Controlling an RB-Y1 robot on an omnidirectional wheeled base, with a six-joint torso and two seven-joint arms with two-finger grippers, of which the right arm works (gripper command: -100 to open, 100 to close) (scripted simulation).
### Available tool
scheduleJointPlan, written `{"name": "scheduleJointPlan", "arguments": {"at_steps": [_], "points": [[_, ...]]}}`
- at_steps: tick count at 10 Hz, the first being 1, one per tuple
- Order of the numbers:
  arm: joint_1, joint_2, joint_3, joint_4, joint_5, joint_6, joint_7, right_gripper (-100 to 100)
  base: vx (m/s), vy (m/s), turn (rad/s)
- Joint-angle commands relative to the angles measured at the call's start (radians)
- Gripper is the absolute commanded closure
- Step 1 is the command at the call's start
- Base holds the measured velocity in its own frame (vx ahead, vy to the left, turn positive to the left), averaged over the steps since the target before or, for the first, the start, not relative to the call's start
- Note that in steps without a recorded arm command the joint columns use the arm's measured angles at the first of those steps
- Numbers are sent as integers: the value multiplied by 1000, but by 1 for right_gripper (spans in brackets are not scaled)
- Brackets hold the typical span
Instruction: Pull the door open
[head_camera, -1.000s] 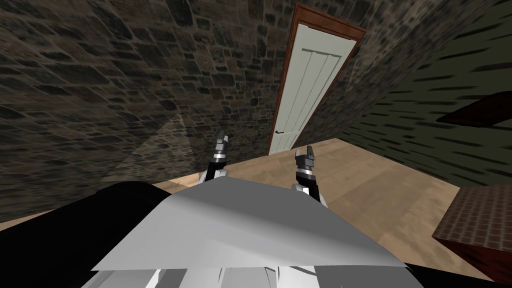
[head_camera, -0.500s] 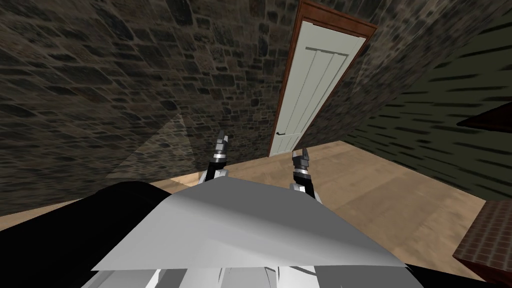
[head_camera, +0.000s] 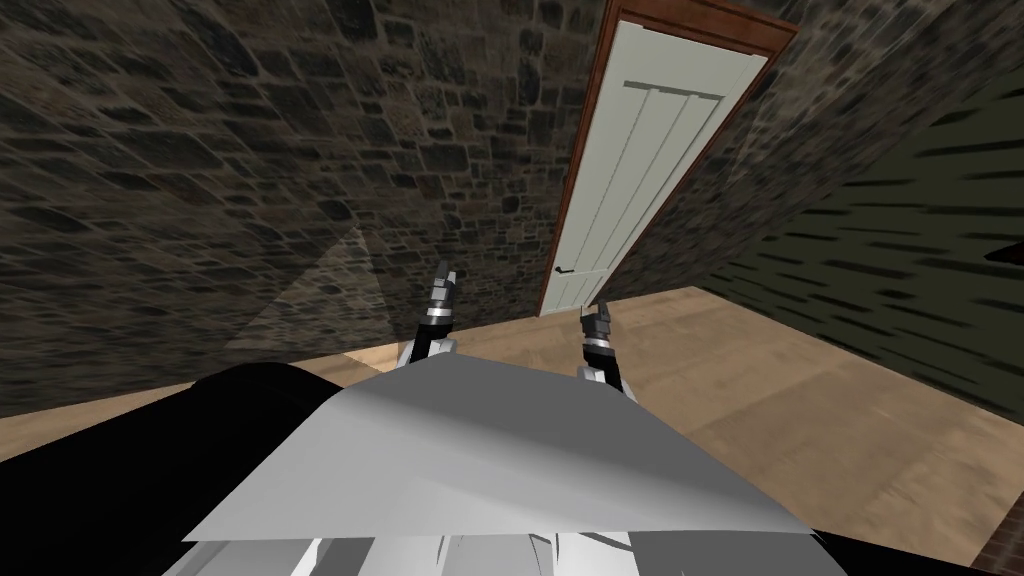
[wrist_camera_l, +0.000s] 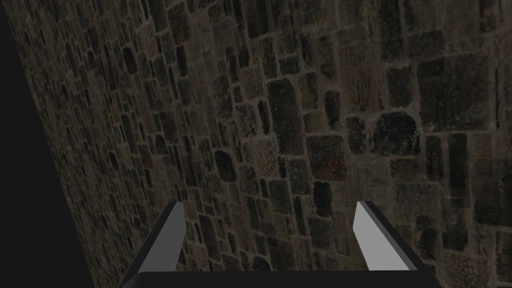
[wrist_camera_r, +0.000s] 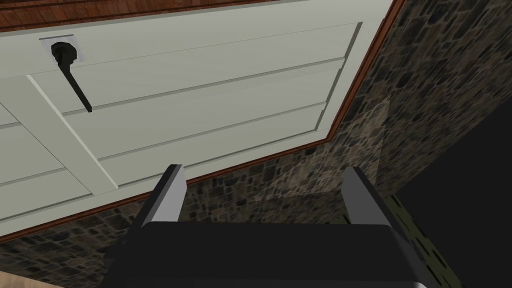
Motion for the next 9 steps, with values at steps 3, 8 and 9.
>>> {"name": "scheduleJointPlan", "arguments": {"at_steps": [3, 8, 9], "points": [[-35, -17, 10, 95, -8, -31, -7, -100, 94, -67, 80], [-77, -36, 21, 210, -17, -66, -13, -100, 71, -55, 70], [-88, -41, 24, 239, -19, -74, -15, -100, 59, -65, 96]]}}
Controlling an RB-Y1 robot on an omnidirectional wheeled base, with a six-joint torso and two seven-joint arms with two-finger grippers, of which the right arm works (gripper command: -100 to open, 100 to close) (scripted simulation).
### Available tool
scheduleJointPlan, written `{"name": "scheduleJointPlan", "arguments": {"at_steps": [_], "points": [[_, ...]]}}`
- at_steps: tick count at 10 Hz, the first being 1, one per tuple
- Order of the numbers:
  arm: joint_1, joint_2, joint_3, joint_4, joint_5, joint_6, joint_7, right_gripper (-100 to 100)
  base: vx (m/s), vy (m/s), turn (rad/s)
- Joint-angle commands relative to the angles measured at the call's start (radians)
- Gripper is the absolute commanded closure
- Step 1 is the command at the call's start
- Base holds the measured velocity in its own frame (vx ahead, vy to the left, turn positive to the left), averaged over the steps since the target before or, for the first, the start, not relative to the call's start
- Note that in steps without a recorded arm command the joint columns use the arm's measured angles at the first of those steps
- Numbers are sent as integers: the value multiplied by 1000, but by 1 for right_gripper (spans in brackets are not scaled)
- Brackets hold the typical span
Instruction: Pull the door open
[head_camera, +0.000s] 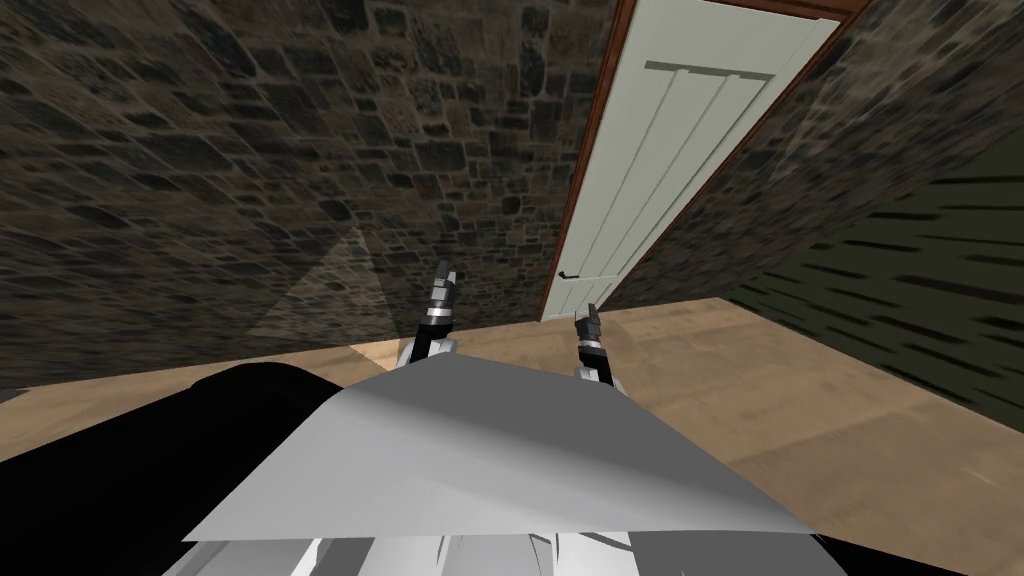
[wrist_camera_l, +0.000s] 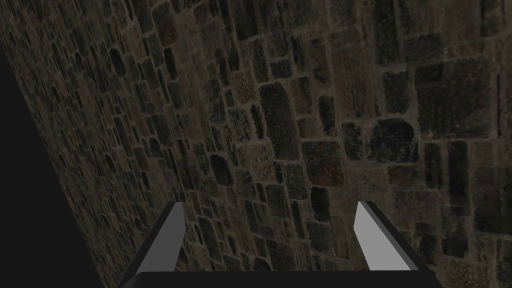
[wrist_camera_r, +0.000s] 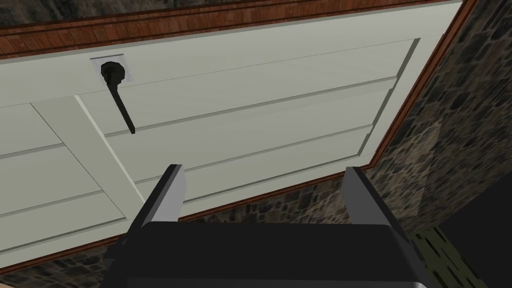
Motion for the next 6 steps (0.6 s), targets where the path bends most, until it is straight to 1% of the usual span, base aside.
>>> {"name": "scheduleJointPlan", "arguments": {"at_steps": [1, 6], "points": [[-20, -4, 6, 50, -2, -17, -1, -100, 81, -73, 104], [-75, -27, 21, 192, -14, -61, -9, -100, 83, -72, 87]]}}
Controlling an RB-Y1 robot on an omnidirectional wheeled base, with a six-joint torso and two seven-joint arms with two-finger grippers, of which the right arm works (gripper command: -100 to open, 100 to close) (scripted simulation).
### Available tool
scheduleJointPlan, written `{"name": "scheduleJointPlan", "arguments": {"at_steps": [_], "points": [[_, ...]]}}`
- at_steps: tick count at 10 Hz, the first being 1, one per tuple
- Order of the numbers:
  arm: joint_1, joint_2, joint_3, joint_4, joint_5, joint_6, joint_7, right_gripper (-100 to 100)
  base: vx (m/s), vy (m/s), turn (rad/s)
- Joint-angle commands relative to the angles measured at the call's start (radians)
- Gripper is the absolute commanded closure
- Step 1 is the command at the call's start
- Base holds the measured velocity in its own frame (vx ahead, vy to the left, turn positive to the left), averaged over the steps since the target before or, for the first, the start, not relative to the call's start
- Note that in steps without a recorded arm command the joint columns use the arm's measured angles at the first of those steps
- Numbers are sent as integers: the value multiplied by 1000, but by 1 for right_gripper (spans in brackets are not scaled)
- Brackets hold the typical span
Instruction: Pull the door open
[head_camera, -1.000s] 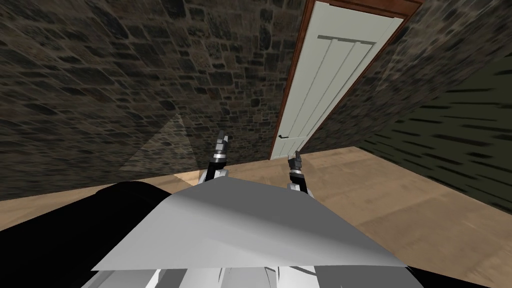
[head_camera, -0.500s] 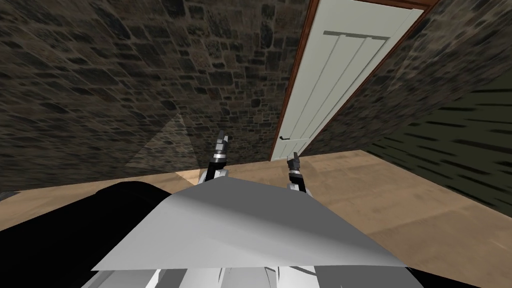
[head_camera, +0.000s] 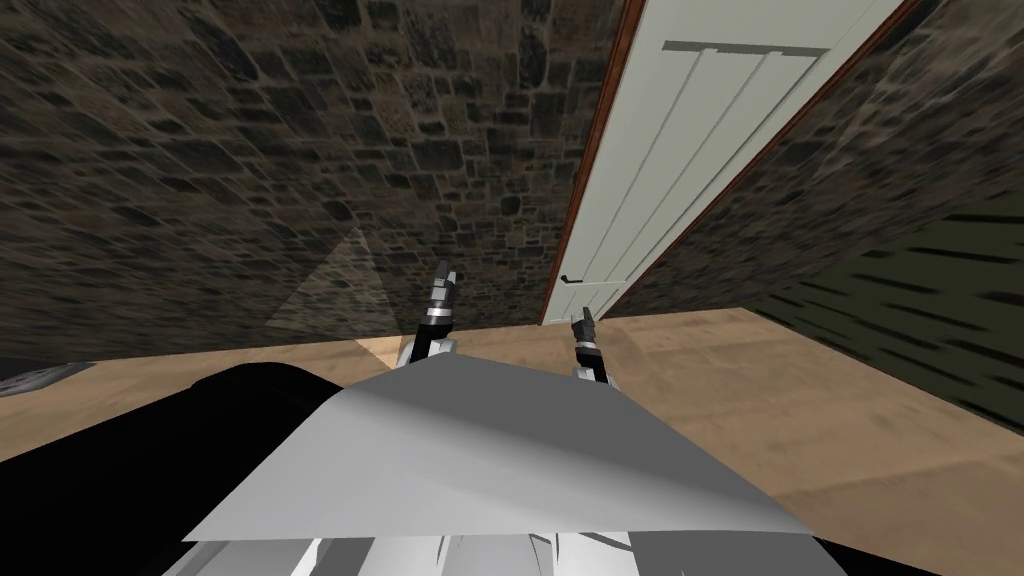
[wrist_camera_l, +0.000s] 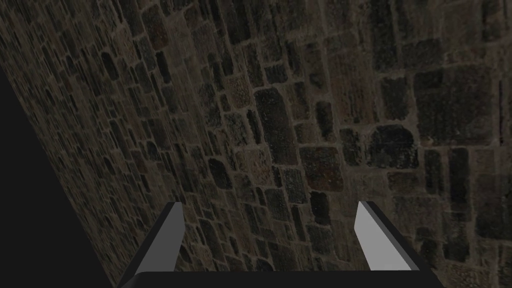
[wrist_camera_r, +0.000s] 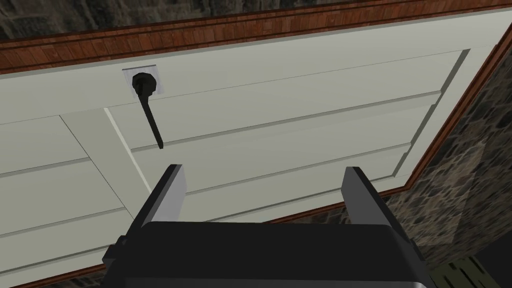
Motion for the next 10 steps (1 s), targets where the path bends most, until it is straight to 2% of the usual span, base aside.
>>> {"name": "scheduleJointPlan", "arguments": {"at_steps": [1, 10], "points": [[-18, -8, 5, 50, -4, -16, -4, -100, 94, -73, 100], [-112, -47, 30, 305, -24, -92, -18, -100, 81, -78, 85]]}}
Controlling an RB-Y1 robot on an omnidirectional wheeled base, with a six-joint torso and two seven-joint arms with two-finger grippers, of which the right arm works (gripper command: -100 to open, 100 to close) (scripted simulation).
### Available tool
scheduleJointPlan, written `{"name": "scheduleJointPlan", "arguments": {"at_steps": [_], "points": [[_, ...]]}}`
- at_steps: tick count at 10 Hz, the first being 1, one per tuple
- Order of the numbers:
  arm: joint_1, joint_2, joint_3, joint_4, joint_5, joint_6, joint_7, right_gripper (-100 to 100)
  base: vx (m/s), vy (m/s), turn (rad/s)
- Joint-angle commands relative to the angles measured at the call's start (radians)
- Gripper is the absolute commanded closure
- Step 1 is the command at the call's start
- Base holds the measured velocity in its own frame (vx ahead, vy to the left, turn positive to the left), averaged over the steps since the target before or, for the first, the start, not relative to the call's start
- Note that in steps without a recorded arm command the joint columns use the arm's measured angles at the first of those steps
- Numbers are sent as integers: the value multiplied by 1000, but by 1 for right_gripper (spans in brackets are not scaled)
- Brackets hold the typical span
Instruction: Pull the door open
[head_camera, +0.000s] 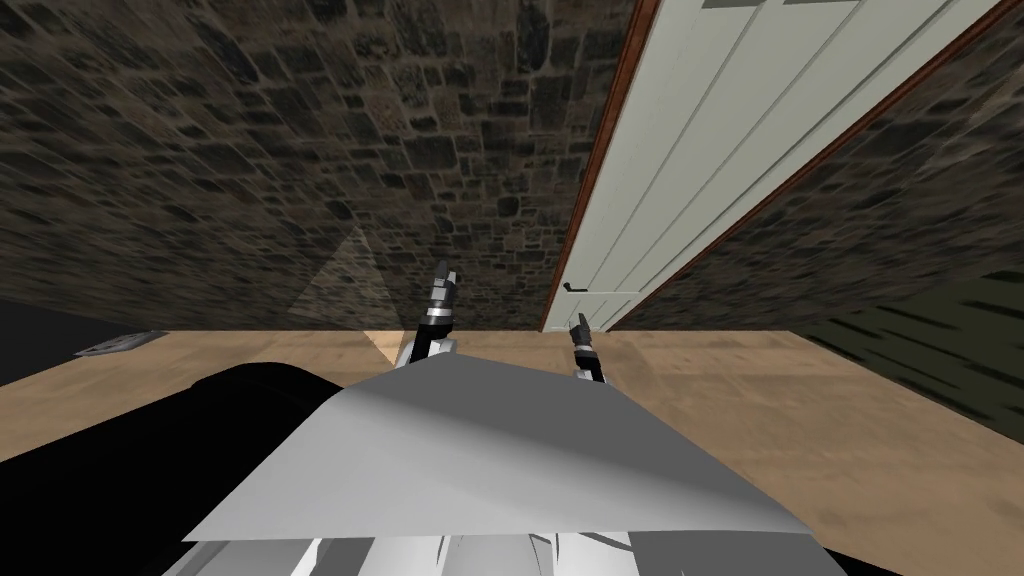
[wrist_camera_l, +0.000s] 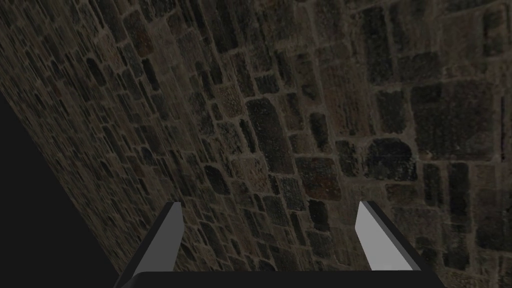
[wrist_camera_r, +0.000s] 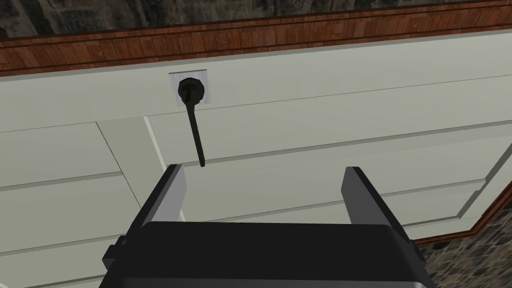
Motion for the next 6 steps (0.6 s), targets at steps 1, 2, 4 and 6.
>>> {"name": "scheduleJointPlan", "arguments": {"at_steps": [1, 2, 4, 6], "points": [[-13, -9, 4, 37, -4, -11, -4, -100, 74, -77, 78], [-23, -13, 7, 63, -6, -19, -5, -100, 63, -75, 70], [-41, -20, 12, 113, -10, -34, -8, -100, 69, -74, 88], [-60, -27, 17, 161, -14, -49, -11, -100, 81, -81, 70]]}}
